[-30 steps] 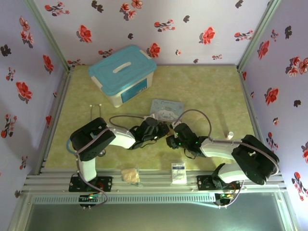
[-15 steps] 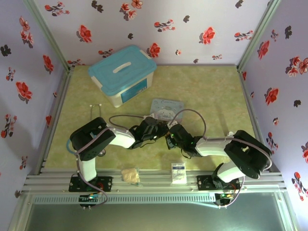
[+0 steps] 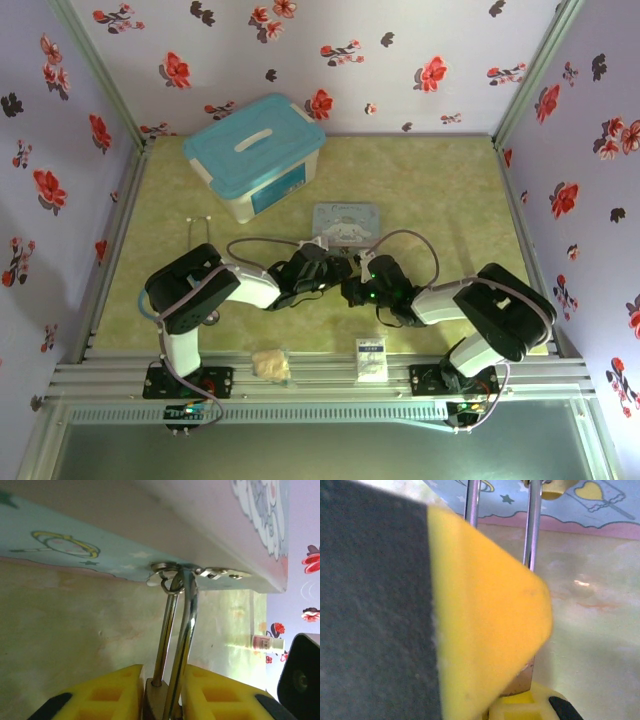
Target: Unlock a padlock with a key
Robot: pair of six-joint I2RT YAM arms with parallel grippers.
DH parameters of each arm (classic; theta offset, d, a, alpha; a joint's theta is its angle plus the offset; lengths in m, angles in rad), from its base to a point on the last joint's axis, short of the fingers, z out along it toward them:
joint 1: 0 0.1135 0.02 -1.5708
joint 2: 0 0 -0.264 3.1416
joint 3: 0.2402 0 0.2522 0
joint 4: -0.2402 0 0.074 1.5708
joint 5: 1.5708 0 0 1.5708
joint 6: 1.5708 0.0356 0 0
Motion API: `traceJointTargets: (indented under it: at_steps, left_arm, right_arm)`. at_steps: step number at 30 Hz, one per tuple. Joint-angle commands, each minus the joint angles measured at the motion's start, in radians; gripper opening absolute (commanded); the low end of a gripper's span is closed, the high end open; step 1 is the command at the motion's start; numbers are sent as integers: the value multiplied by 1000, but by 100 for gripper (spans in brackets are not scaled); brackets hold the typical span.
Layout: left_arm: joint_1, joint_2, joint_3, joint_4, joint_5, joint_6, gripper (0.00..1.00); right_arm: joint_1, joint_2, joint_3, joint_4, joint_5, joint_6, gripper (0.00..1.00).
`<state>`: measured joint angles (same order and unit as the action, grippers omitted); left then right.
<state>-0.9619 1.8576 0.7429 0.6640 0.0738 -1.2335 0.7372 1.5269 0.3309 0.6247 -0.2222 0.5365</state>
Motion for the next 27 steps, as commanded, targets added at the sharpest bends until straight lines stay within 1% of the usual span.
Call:
traceJointTargets:
  at_steps: [1, 2, 3, 4, 6, 7, 8, 9, 11, 14, 16, 19, 24, 27]
  left_arm:
    - [-6, -11, -5, -55, 25, 44, 25]
    - [-8, -12, 1, -71, 24, 52, 24]
    - [-6, -11, 4, -86, 24, 62, 17]
    - [-6, -8, 4, -90, 23, 65, 13]
    - [0, -1, -5, -83, 23, 65, 9]
    - [3, -1, -8, -81, 24, 63, 9]
    - [5, -1, -12, -81, 24, 64, 9]
    - [9, -3, -15, -81, 23, 65, 9]
    - [15, -7, -20, -80, 21, 68, 8]
    - [21, -11, -22, -88, 21, 79, 8]
    - [23, -16, -22, -100, 21, 89, 8]
    - [28, -22, -19, -118, 21, 102, 8]
    - [29, -50, 12, -238, -15, 183, 8]
    - [32, -44, 23, -268, -17, 204, 10]
  right_arm:
    - [-11, 3, -19, 121, -48, 59, 3]
    - [-10, -3, -14, 103, -48, 53, 4]
    - [-10, -10, -8, 75, -44, 47, 4]
    - [-10, -14, -6, 60, -38, 45, 5]
    - [-11, -29, -8, 27, -21, 43, 10]
    - [-10, -36, -6, 6, -14, 41, 13]
    - [-10, -48, -4, -28, -2, 39, 19]
    - [-10, -62, -3, -67, 13, 39, 23]
    - [-10, -96, -5, -121, 47, 39, 28]
    - [-12, -139, -14, -200, 129, 59, 42]
    - [-13, -167, -17, -243, 178, 75, 46]
    - [-19, -207, -22, -265, 197, 81, 50]
    - [-33, -271, 6, -360, 298, 145, 53]
    - [-35, -289, 18, -361, 292, 133, 54]
